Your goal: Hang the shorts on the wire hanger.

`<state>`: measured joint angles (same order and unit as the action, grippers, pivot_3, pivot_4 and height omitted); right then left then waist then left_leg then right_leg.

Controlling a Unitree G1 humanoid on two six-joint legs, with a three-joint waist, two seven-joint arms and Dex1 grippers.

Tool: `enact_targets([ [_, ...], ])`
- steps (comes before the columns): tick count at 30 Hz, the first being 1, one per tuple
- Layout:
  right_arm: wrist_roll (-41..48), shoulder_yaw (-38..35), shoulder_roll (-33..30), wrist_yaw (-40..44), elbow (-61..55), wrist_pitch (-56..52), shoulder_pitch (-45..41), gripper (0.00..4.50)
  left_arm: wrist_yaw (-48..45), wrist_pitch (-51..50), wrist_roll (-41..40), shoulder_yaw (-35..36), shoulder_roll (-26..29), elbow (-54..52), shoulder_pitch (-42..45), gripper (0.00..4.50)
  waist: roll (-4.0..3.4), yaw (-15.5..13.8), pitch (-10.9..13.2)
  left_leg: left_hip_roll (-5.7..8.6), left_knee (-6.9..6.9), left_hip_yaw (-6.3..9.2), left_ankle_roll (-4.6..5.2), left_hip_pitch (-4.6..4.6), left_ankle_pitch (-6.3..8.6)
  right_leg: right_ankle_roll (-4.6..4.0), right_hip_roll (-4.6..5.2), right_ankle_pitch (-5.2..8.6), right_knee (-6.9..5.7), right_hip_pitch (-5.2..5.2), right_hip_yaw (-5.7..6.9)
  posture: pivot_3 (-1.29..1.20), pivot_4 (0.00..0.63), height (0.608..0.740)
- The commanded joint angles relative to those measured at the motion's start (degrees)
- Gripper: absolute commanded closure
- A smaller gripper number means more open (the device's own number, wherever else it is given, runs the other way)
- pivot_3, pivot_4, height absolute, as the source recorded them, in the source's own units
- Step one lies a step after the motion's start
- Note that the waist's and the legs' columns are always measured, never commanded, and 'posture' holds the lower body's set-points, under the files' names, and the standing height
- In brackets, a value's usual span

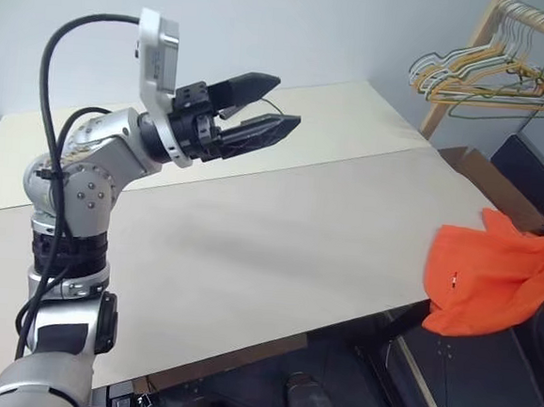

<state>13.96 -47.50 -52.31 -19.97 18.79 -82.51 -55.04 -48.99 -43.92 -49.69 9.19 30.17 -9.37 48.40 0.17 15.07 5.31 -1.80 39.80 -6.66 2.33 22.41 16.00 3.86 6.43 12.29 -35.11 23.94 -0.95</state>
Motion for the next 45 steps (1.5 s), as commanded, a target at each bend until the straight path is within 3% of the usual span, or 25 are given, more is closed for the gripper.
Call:
enact_targets([
  [1, -4.07, 4.22, 0.75, -0.36, -9.42, 8.14, 4.12, 0.03, -0.44, 1.42, -0.02, 0.70, 0.87, -1.71, 0.23, 0.00, -0.02, -0.06, -0.01, 0.00, 0.01, 0.00, -0.01, 0.01, -0.01, 0.00, 0.00, 0.00, -0.01, 0.01, 0.00, -0.26, 0.051, 0.740],
  [9, -15.45, 17.94, 6.40, -2.17, -32.06, 35.57, 17.47, 0.03, 0.21, 3.07, 1.21, 1.13, 1.34, -1.90, -2.47, 0.00, -0.20, 0.57, -0.13, -0.02, 0.01, -0.05, -0.28, -0.09, -0.17, 0.03, -0.02, 0.01, -0.14, 0.04, -0.11, -0.26, 0.055, 0.740],
  [16, -14.26, 28.61, 10.08, 9.35, -38.19, 54.74, 17.64, 0.03, 1.46, 4.50, 4.30, 2.03, 5.03, -4.87, -8.84, 0.00, -0.10, 1.17, -0.21, 0.00, 0.03, 0.01, -0.21, -0.25, -0.22, 0.04, -0.02, -0.02, -0.20, -0.16, -0.07, -0.18, 0.038, 0.740],
  [22, -0.25, 35.28, 14.97, 30.35, -39.23, 54.58, 17.63, 0.03, 2.93, 4.06, 6.44, 4.42, 10.77, -11.22, -16.68, 0.00, 0.08, -0.47, -0.29, -0.06, 0.00, 0.04, 0.19, -0.26, 0.01, -0.03, -0.04, -0.06, -0.17, -0.19, -0.01, -0.05, 0.051, 0.740],
  [29, 11.33, 40.52, 10.99, 54.40, -36.90, 50.23, 20.63, 0.03, 4.57, 2.77, 6.72, 8.53, 16.32, -18.03, -27.55, 0.00, 0.16, -7.80, -0.25, -0.12, 0.00, 0.01, 0.29, -0.07, 0.07, -0.10, -0.03, -0.09, -0.14, 0.07, 0.09, 0.04, 0.063, 0.740],
  [36, 11.55, 44.12, 9.88, 65.16, -32.94, 52.57, 20.67, 0.03, 4.49, 2.43, 6.25, 10.35, 19.68, -20.80, -33.46, 0.00, 0.30, -14.43, -0.20, -0.11, 0.02, -0.15, 0.16, -0.03, 0.00, -0.26, -0.04, -0.15, -0.03, 0.10, 0.24, 0.08, 0.067, 0.740],
  [45, 9.92, 46.31, 10.40, 69.20, -31.25, 54.38, 19.73, 0.03, 6.08, 1.57, 5.67, 12.04, 19.98, -23.90, -36.71, 0.00, 0.38, -15.96, -0.20, -0.10, 0.03, -0.15, 0.04, 0.05, -0.06, -0.32, -0.07, -0.15, 0.00, 0.09, 0.36, 0.11, 0.071, 0.740],
])
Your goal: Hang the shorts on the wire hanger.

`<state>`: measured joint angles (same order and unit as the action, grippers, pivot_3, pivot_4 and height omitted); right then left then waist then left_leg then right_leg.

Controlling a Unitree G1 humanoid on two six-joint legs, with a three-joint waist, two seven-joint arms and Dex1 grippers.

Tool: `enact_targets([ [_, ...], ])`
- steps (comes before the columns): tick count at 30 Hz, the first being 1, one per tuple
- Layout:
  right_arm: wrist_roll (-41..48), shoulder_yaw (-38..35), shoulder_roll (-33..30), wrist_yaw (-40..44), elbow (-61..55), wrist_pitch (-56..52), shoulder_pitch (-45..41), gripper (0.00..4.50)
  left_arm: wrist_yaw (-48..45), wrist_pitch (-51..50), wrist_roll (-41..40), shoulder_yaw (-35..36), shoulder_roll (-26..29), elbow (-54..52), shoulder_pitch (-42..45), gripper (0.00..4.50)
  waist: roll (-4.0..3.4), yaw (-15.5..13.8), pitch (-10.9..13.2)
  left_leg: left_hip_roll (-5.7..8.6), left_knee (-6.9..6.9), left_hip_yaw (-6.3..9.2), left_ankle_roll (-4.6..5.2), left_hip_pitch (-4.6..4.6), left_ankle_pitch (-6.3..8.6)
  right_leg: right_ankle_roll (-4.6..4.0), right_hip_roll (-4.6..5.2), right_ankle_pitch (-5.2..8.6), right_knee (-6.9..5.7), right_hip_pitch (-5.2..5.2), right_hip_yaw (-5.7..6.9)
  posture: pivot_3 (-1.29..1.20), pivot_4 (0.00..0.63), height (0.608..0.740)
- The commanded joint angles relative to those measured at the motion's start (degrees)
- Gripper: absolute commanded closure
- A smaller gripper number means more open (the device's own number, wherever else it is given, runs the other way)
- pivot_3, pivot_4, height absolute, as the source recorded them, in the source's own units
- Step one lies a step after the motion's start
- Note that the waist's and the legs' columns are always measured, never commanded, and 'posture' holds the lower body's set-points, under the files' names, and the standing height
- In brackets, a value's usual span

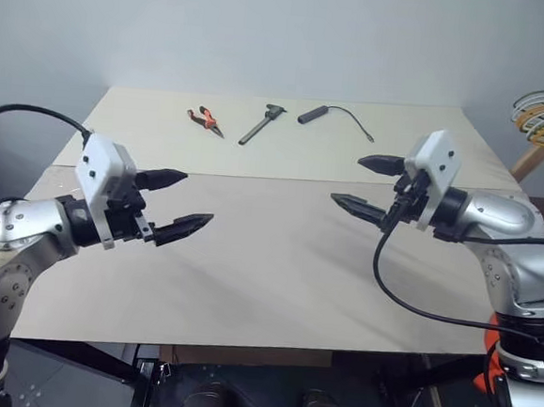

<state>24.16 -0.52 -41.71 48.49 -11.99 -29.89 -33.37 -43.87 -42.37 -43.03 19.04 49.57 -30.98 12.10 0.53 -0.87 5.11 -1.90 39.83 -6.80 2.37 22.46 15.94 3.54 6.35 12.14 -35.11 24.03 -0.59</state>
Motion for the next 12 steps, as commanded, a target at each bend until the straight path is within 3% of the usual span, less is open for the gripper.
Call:
enact_targets([
  [1, -0.43, -0.62, -0.15, 0.96, -0.44, 1.74, -2.02, 0.03, 1.17, -0.12, -1.09, 2.36, 0.55, -2.51, -0.59, 0.00, 0.02, -0.03, 0.00, 0.00, 0.00, 0.01, 0.01, 0.00, 0.01, 0.00, 0.00, 0.00, 0.00, 0.00, 0.00, 0.11, 0.071, 0.740],
  [12, -0.45, -1.18, -0.69, 2.28, -1.82, 1.21, -0.79, 0.03, 1.54, -0.11, -1.95, 2.02, 0.59, -2.44, -0.61, 0.00, 0.04, -0.03, 0.00, -0.02, -0.01, 0.04, 0.04, 0.00, 0.02, -0.02, -0.02, 0.00, 0.00, 0.00, 0.01, 0.10, 0.072, 0.740],
])
